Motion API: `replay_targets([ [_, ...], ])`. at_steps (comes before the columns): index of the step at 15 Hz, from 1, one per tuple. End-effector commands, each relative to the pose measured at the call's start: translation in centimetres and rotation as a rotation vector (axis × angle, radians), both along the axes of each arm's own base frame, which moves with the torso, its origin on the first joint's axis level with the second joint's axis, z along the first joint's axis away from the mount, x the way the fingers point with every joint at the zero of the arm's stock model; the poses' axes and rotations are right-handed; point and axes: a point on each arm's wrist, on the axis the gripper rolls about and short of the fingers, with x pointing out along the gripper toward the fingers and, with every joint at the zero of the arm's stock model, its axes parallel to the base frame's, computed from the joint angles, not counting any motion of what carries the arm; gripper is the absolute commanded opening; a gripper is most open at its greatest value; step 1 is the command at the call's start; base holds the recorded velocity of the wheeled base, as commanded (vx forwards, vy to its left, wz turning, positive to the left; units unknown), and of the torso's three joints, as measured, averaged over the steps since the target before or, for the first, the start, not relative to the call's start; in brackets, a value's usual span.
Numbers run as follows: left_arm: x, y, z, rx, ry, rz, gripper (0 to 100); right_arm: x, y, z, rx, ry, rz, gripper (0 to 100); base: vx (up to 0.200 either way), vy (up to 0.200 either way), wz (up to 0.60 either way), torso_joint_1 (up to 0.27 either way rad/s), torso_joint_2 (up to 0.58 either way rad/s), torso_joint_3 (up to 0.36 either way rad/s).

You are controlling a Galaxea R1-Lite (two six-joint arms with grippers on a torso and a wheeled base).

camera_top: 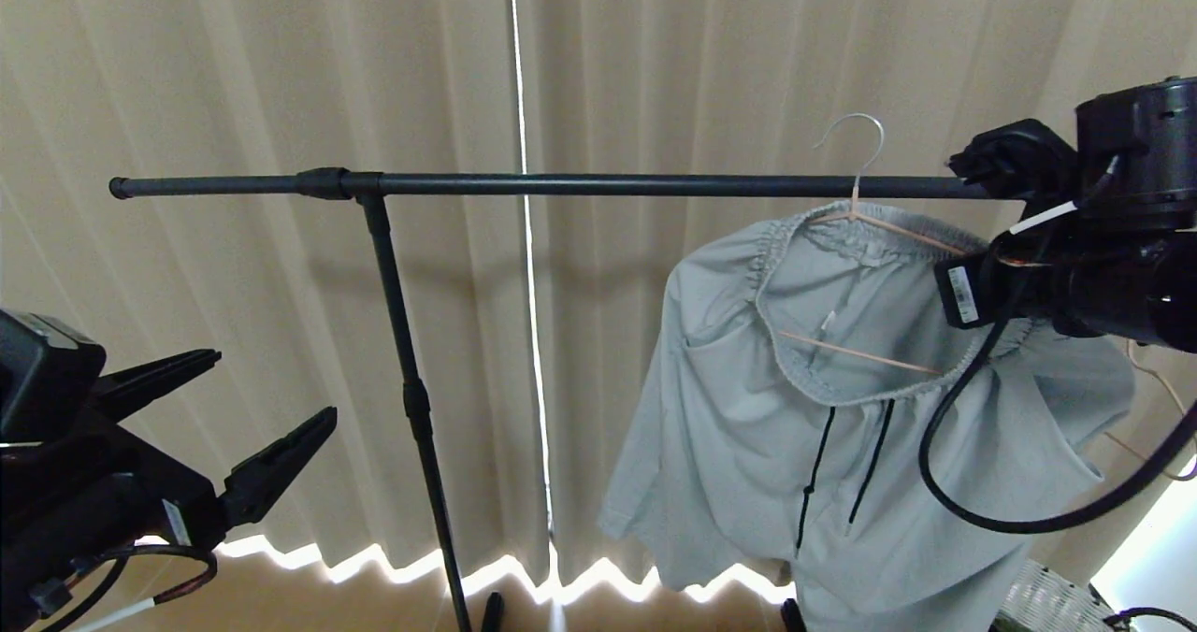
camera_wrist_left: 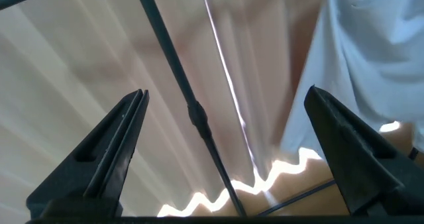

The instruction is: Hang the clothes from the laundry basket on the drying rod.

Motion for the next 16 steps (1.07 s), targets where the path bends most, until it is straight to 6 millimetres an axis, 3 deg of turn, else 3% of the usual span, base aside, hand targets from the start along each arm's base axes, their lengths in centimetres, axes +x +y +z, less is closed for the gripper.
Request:
replay_targets([
  [1, 0.0, 0.0, -0.1, 0.001, 0.003, 0.0, 100, 2.8, 1.3, -1.8, -0.032, 0.051, -0.012, 0, 0.0, 0.0, 0.0, 0.0, 0.0, 0.0],
  [6, 0.0, 0.0, -0.2, 0.002, 0.006, 0.002, 100, 3.6, 3.1, -3.6, -0.049, 0.098, 0.029, 0, 0.0, 0.0, 0.0, 0.0, 0.0, 0.0],
  [16, 0.1, 0.0, -0.4, 0.006, 0.018, 0.002, 100, 3.7, 7.1, -4.4, -0.049, 0.076, 0.128, 0, 0.0, 0.0, 0.0, 0.0, 0.0, 0.0],
])
